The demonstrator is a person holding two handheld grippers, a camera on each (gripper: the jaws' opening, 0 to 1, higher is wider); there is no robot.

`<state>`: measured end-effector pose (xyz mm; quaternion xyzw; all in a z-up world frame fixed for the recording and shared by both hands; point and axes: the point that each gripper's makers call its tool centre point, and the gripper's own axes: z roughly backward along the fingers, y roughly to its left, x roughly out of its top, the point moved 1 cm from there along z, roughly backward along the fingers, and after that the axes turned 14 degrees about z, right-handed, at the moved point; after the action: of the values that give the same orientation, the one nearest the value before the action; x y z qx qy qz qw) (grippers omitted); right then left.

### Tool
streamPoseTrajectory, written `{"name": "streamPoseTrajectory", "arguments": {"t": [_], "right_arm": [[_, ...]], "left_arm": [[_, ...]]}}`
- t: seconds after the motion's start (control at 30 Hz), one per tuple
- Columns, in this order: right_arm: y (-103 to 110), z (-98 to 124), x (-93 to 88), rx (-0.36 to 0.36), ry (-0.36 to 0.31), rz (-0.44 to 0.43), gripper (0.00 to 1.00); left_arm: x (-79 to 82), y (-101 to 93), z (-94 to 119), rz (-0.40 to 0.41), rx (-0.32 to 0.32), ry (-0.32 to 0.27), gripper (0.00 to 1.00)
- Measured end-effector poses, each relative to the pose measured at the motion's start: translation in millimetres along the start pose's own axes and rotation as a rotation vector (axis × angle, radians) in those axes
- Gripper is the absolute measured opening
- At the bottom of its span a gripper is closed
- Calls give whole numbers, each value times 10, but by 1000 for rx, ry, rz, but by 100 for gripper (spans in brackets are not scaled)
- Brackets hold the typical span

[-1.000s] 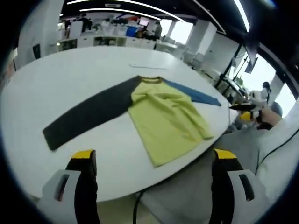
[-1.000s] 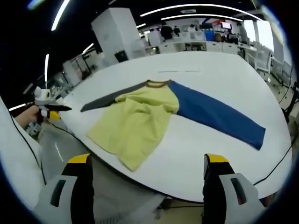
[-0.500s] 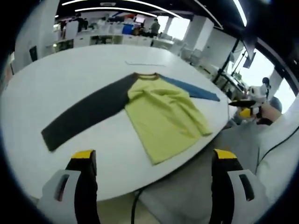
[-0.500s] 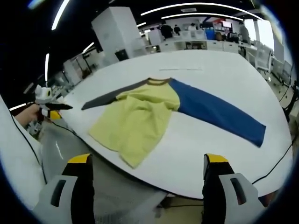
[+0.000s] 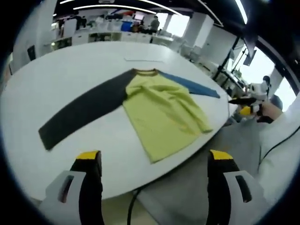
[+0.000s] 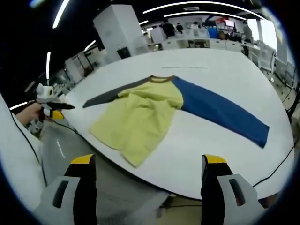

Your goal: Fold the garment on the visible template until the final outline fits inside the template.

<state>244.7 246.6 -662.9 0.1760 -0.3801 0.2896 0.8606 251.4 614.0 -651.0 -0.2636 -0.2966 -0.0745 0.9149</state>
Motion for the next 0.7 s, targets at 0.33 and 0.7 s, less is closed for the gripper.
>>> {"name": "streamPoseTrajectory", "arguments": {"t": [0.33, 0.7], "right_arm": [[38, -72, -27, 21, 11, 3, 85], [132, -186, -80, 70, 29, 23, 69]], "left_arm": [[-82, -19, -94, -2, -8, 33, 79], [-223, -16, -286, 5, -17, 77, 60]]}}
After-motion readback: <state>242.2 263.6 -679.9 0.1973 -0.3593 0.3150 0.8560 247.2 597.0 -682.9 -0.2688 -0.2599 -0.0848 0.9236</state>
